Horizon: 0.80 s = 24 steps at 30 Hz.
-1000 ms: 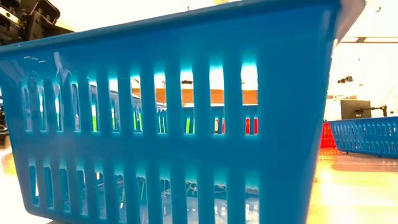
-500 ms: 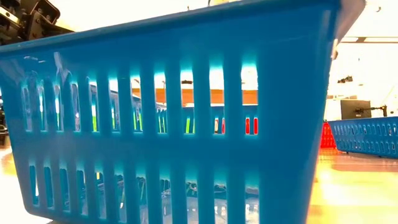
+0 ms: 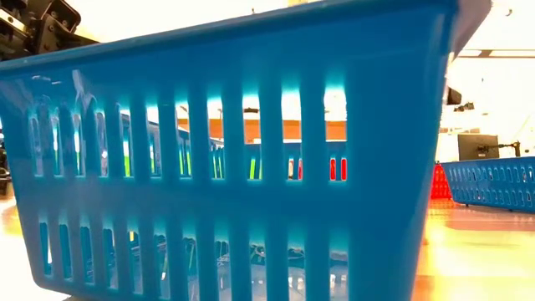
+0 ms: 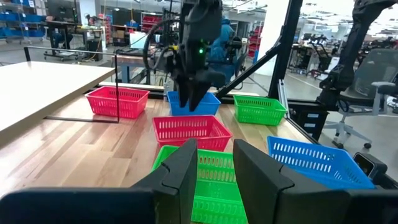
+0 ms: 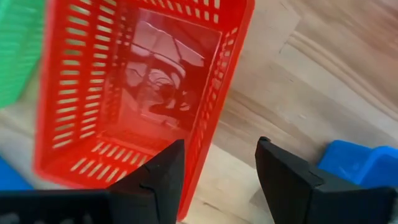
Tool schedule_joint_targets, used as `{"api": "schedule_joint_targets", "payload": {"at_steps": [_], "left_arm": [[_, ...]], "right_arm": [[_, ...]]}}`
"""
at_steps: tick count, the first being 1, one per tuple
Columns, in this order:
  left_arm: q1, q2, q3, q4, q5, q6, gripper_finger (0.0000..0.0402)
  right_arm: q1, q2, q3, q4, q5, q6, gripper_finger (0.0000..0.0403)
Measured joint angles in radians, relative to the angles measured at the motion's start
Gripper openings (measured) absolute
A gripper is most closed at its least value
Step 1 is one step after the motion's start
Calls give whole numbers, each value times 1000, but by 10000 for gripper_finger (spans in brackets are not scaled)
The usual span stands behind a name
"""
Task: Stack baskets on shelf by color
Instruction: Put the bottom red bin on the shelf
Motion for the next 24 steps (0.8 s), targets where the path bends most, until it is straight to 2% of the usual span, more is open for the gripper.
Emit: {"api": "schedule_joint_targets", "payload": {"at_steps": [10,24], "left_arm": [[0,0,0,0,0,0,94],[0,0,0,0,0,0,94]], "right_arm": [[0,78,0,23,0,-1,175],[0,113,0,42,5,-8,46]]}}
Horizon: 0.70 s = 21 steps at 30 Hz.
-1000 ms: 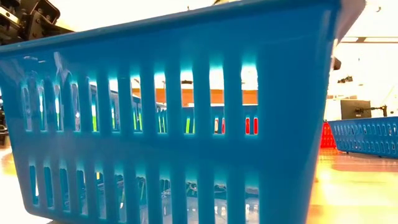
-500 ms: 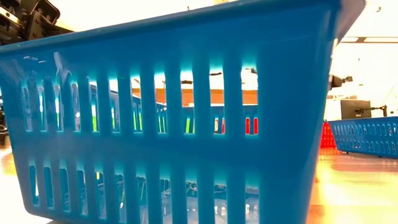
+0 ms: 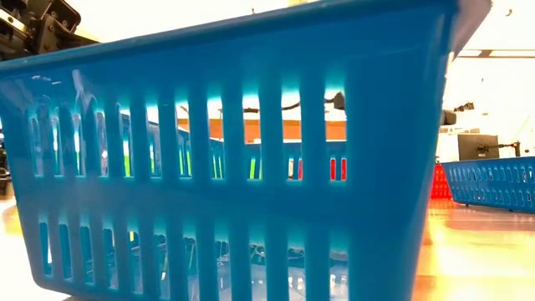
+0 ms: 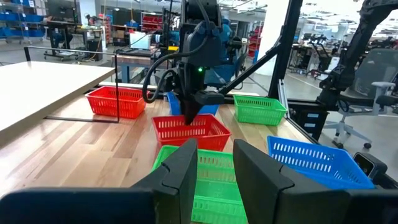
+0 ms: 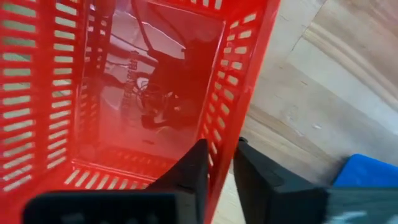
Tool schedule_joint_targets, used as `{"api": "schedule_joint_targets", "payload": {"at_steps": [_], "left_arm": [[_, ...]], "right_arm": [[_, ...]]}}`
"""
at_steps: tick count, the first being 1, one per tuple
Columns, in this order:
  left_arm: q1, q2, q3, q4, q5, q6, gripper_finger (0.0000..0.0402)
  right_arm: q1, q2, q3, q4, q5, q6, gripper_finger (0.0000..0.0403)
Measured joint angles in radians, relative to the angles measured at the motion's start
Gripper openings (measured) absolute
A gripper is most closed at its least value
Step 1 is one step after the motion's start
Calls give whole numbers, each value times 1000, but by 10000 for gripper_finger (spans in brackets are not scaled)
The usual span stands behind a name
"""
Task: Stack baskets on shelf by color
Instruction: Put the bottom red bin on the shelf
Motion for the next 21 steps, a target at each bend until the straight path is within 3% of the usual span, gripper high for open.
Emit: {"api": "schedule_joint_targets", "payload": {"at_steps": [4,13,21], "left_arm": [[0,0,0,0,0,0,94],[0,0,0,0,0,0,94],[0,0,0,0,0,0,94]], "right_arm": [[0,0,0,0,21,-2,7],[0,-15,0,-28,45,52,4],[14,-123,-1,-27,88,121,1]]}}
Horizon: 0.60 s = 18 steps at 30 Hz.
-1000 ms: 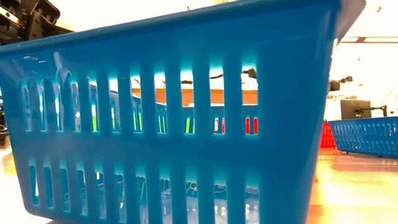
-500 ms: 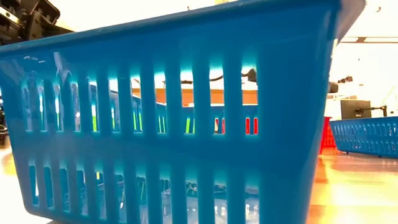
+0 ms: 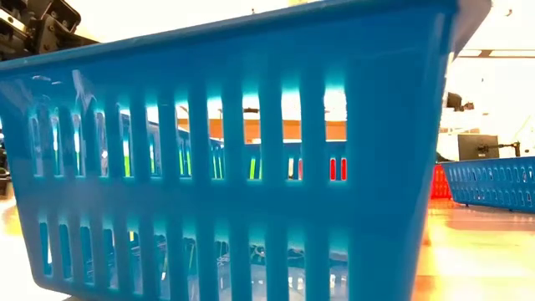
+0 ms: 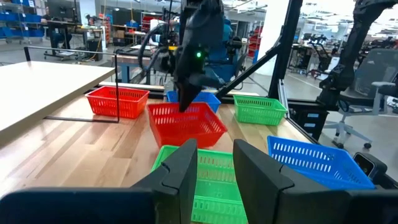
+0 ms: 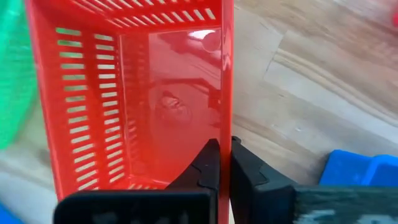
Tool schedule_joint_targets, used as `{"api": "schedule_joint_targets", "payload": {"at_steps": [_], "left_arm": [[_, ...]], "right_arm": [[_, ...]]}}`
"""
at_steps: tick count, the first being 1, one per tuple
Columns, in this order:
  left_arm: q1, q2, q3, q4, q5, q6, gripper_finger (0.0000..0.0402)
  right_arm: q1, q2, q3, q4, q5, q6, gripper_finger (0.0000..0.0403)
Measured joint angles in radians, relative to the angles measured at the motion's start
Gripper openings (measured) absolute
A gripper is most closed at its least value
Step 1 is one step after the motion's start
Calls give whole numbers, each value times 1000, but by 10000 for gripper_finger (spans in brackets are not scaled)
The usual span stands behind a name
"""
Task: Stack baskets on shelf by color
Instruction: Put the bottom red bin on the shelf
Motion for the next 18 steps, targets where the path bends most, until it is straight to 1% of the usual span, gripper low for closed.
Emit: {"api": "schedule_joint_targets", "payload": {"at_steps": [8,12,18], "left_arm": [[0,0,0,0,-1,0,94],[0,0,0,0,-1,0,94],[0,0,0,0,-4,0,94]], "right_arm": [[6,-121,0,24,41,7,1],[6,-182,0,96,51,-23,0],[-14,-249,0,211,106,-94,0]]}}
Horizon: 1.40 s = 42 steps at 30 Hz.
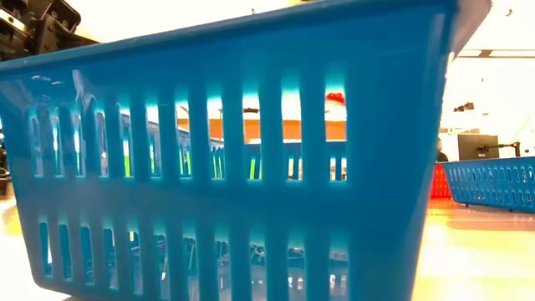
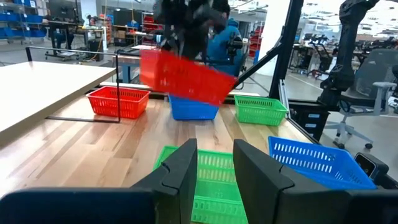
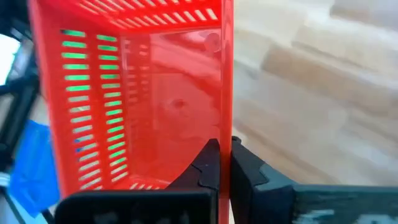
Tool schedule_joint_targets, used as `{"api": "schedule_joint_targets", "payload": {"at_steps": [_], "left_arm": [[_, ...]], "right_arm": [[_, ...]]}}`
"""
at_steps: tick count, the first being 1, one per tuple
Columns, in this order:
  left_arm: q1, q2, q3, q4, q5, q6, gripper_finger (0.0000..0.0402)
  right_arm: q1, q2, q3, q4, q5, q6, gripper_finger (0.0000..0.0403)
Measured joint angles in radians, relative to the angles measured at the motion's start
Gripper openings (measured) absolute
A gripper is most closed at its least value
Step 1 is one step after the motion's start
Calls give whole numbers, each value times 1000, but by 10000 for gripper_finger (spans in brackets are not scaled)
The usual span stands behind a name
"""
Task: Stack baskets on shelf by color
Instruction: Put the bottom red bin on the shelf
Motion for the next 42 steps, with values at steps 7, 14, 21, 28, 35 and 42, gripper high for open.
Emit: {"api": "schedule_joint_targets", "payload": {"at_steps": [7,14,21,28,35,42], "left_arm": [[0,0,0,0,0,2,94],[0,0,0,0,0,19,94],[0,0,0,0,0,19,94],[0,0,0,0,0,18,94],[0,0,0,0,3,18,94],[0,0,0,0,3,18,94]], "right_arm": [[-93,-36,0,126,15,-111,0],[-227,-27,94,179,-8,-277,0],[-350,0,256,148,28,-415,0],[-463,55,369,56,31,-352,0],[-523,154,427,3,-76,-260,0],[-557,239,457,-63,-181,-150,0]]}}
